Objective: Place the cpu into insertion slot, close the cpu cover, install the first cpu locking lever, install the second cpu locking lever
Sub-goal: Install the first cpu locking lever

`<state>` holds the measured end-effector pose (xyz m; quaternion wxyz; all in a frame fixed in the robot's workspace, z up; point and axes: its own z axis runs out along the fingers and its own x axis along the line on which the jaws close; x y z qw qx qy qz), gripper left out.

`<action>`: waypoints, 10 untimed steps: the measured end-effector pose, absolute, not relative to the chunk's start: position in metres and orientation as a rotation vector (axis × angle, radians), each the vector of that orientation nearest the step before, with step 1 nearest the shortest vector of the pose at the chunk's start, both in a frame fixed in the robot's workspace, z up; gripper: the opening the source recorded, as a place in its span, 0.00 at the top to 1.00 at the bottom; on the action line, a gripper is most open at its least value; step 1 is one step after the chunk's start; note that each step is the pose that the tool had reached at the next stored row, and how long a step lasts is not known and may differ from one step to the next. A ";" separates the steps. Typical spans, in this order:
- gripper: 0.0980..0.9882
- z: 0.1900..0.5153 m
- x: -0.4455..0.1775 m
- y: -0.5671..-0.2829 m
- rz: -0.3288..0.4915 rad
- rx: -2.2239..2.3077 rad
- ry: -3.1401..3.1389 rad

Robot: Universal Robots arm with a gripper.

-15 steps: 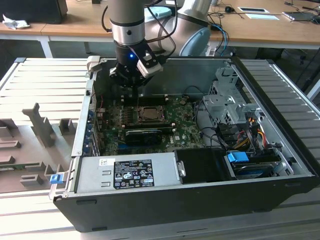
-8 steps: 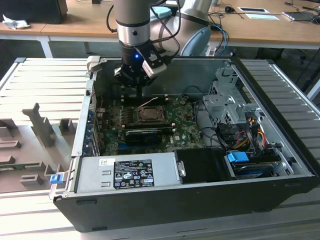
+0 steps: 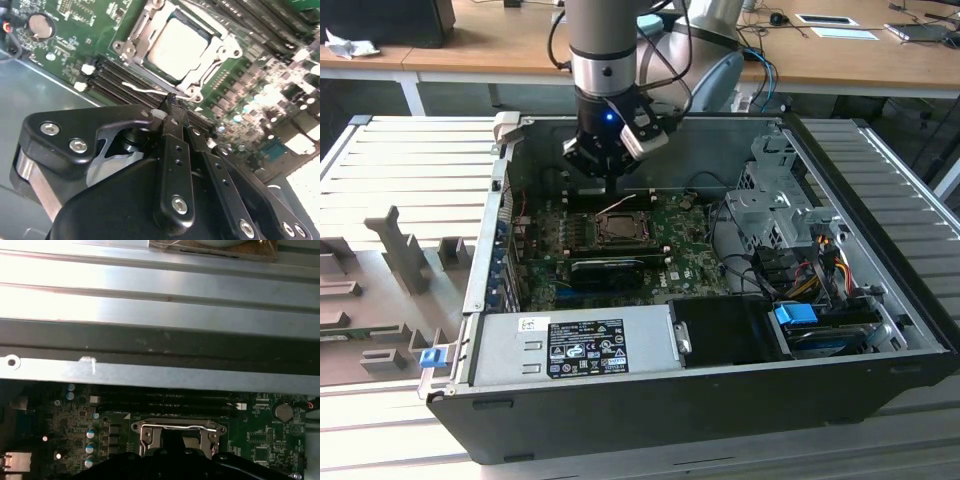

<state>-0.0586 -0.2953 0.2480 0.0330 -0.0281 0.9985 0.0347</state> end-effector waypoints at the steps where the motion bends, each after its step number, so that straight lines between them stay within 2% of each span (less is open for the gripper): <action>1: 0.99 0.248 -0.058 -0.295 0.127 -0.086 3.072; 10: 0.99 0.241 -0.055 -0.296 0.151 -0.154 3.070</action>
